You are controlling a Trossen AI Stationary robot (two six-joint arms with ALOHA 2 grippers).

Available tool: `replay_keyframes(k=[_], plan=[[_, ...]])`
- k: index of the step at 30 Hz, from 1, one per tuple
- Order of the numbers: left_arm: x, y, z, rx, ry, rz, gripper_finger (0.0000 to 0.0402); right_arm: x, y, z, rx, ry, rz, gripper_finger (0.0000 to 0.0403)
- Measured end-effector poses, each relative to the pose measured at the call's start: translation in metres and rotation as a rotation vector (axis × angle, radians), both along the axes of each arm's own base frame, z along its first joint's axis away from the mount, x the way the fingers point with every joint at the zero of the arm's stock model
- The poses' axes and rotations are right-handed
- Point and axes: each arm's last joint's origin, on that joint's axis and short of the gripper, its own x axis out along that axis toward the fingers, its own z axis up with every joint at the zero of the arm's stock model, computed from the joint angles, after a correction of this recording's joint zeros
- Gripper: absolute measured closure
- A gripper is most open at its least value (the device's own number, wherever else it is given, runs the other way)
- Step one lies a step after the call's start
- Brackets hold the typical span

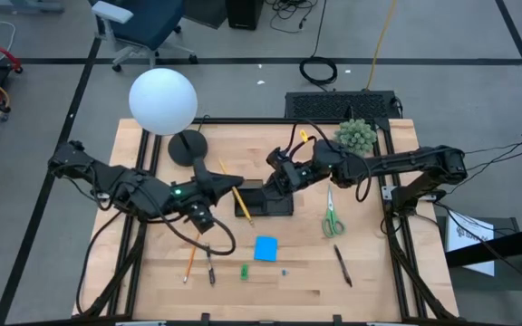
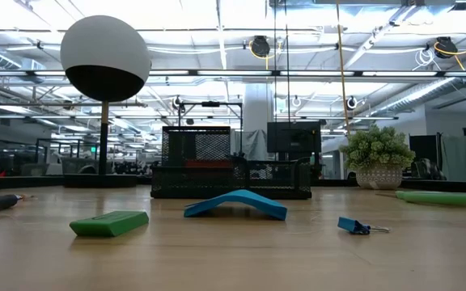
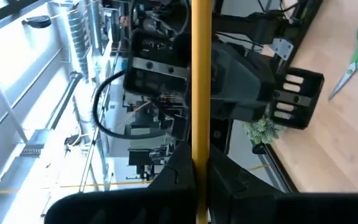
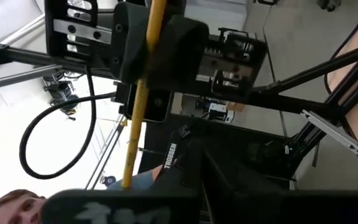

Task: Pick and place office supplies into organizer
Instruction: Put the yellow pencil into the black desk organizer

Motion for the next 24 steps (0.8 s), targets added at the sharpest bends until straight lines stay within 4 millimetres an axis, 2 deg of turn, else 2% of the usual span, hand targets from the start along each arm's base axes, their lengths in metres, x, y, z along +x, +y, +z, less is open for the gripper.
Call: replay_keyframes(k=[9,13,24], plan=[[-0.005,0.002,0.007,-0.182,-0.102,0.032,0.0401,-0.001,-0.006,0.002,-0.020,-0.025,-0.027,0.0403],[-0.014,0.007,0.014,-0.288,-0.159,0.044,0.0401,-0.003,-0.009,0.006,-0.045,-0.047,-0.066,0.0403],[-0.038,0.024,0.032,-0.661,-0.340,0.058,0.0401,-0.024,-0.021,0.025,-0.176,-0.103,-0.208,0.0403]])
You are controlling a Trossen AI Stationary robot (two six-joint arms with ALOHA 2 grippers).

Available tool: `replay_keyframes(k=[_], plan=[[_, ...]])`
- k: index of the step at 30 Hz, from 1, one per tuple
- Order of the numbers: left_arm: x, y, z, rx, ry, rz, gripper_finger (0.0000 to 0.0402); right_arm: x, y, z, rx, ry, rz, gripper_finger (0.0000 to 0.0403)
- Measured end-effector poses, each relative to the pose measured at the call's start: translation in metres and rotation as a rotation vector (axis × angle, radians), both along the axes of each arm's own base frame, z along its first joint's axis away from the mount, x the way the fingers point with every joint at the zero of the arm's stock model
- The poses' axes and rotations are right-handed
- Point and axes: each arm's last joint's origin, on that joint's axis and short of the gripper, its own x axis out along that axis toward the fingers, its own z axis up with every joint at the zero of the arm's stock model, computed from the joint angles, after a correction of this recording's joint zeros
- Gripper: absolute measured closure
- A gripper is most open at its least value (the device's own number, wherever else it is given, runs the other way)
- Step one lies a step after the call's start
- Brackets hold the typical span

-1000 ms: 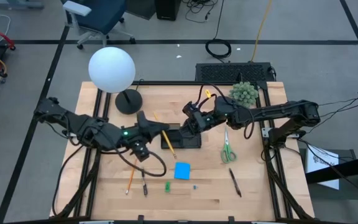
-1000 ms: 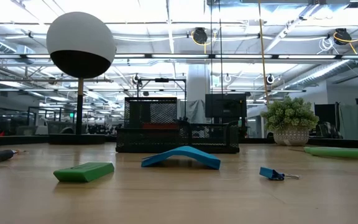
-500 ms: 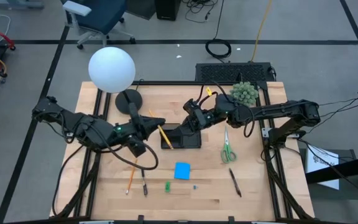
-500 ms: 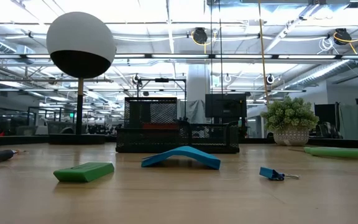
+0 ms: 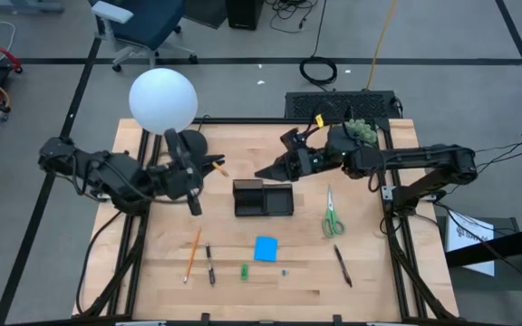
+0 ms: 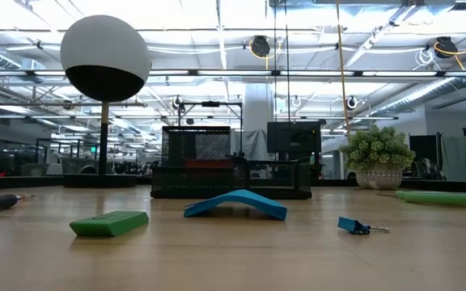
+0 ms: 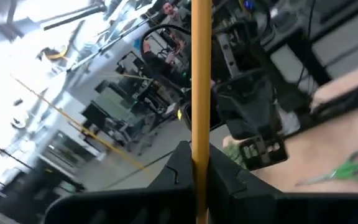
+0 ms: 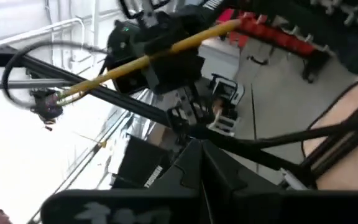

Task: Pick and place office supplies into organizer
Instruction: Put the yellow pencil into the black desk organizer

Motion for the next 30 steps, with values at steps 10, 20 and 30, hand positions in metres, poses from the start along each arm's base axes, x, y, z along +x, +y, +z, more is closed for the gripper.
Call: replay_keyframes(k=[10,20,30], plan=[[0.000,0.013,0.003,-0.244,-0.085,-0.075,0.0401,-0.020,-0.005,0.013,-0.155,-0.016,-0.118,0.0403],[0.005,0.026,0.002,-0.419,-0.112,-0.142,0.0401,-0.041,-0.006,0.025,-0.301,-0.017,-0.224,0.0403],[0.010,0.043,0.000,-0.528,-0.116,-0.150,0.0401,-0.047,-0.006,0.027,-0.358,-0.014,-0.256,0.0403]])
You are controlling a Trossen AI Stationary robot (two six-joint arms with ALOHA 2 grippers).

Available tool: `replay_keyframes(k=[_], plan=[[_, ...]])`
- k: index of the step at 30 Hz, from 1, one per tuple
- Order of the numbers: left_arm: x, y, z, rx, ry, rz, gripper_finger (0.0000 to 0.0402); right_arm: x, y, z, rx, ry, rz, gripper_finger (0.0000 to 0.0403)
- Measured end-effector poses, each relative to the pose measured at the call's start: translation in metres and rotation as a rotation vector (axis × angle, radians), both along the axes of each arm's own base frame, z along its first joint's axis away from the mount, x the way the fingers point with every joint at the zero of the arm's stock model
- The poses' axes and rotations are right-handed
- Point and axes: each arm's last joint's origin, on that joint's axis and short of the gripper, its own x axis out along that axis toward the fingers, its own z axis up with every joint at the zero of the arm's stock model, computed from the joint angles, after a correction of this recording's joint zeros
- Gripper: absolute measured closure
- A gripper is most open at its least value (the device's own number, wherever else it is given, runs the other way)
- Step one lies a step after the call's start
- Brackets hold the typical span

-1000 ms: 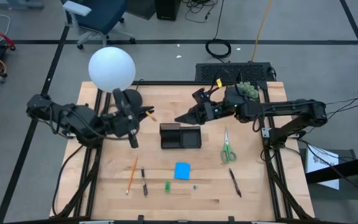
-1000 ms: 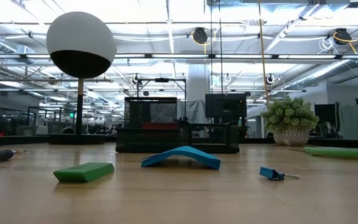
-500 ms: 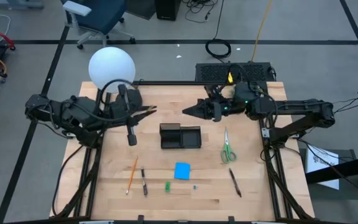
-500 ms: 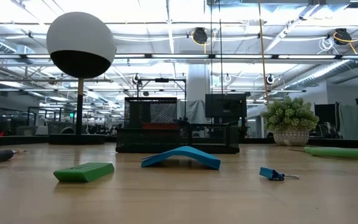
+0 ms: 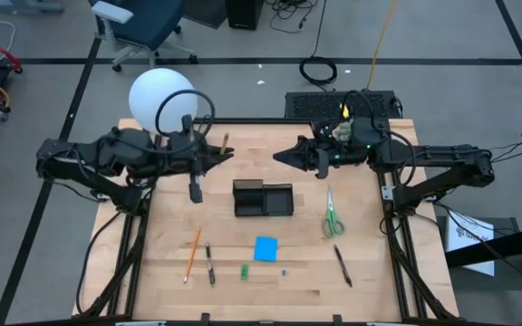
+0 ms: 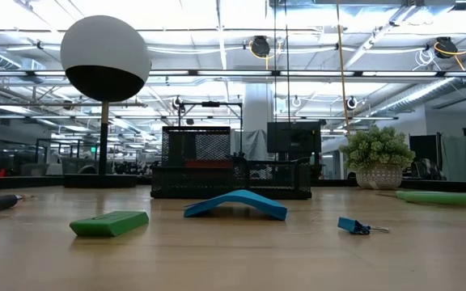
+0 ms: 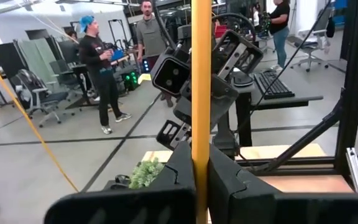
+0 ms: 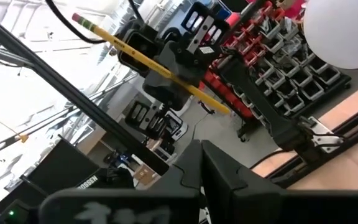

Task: Pick and place office supplies into organizer
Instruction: Put the yellow pencil into the black desk organizer

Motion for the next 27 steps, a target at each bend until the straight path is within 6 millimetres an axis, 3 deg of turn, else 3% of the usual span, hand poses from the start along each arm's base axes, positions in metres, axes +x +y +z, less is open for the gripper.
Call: replay_keyframes(k=[7,12,19,27], plan=[[0.003,0.008,-0.004,-0.074,-0.011,-0.015,0.0401,0.000,-0.001,0.000,-0.010,0.005,-0.026,0.0403],[0.011,0.010,-0.031,-0.105,0.003,-0.020,0.0401,0.000,-0.001,0.000,-0.018,0.003,-0.029,0.0403],[0.011,0.016,-0.064,-0.166,-0.111,-0.029,0.0401,0.000,-0.001,0.000,-0.018,0.003,-0.029,0.0403],[0.009,0.024,-0.085,-0.203,-0.165,-0.013,0.0401,0.000,-0.001,0.000,-0.043,0.000,-0.028,0.0403]])
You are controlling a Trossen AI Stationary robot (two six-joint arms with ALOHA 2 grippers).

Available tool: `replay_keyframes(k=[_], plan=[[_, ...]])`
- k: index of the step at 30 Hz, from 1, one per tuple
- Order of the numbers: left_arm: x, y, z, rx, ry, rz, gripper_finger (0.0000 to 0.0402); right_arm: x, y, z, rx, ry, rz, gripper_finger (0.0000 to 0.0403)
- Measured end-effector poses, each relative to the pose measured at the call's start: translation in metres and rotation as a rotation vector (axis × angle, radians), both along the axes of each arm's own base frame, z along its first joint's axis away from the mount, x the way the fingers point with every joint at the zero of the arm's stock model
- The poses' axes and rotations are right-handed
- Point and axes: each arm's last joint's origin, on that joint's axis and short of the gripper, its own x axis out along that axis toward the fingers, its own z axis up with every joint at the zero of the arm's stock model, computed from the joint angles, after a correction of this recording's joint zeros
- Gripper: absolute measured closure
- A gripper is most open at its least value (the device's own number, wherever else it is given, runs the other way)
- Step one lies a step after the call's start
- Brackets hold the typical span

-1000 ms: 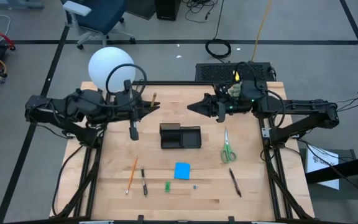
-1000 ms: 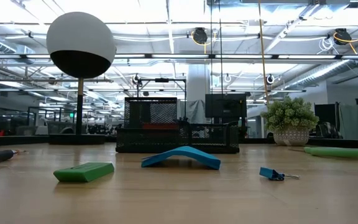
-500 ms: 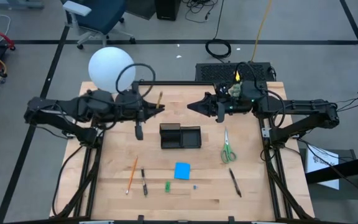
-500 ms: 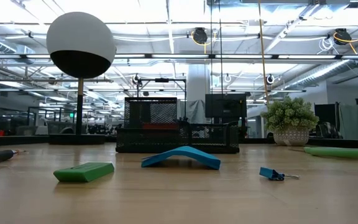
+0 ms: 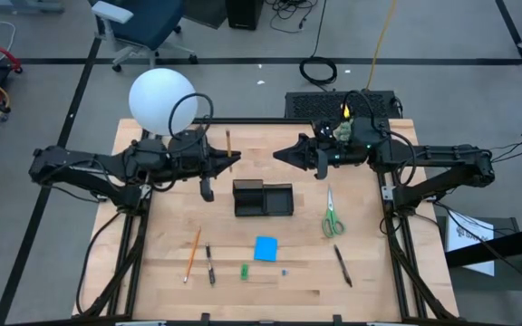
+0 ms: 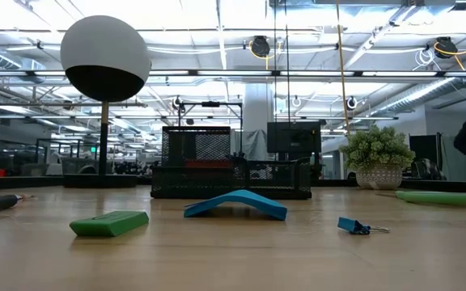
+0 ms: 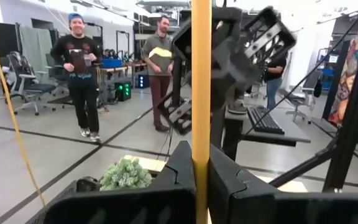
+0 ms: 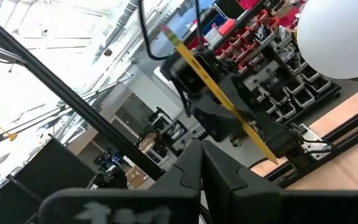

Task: Pick and place office supplies into organizer
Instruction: Put the yellow pencil into the black desk organizer

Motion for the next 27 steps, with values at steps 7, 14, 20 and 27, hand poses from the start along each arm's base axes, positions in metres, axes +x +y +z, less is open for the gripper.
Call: replay_keyframes(k=[7,14,20,27], plan=[[0.002,0.008,-0.013,0.001,0.023,0.021,0.0401,0.000,0.000,-0.002,-0.027,0.013,0.000,0.0403],[0.007,0.015,-0.032,0.003,0.021,0.029,0.0401,0.000,0.000,-0.003,-0.026,0.024,0.001,0.0403],[0.004,0.024,-0.059,0.002,-0.063,0.041,0.0401,0.000,0.000,-0.003,-0.007,0.030,0.001,0.0403],[-0.002,0.032,-0.092,0.009,-0.043,0.040,0.0401,0.000,-0.001,-0.004,0.009,0.038,-0.005,0.0403]])
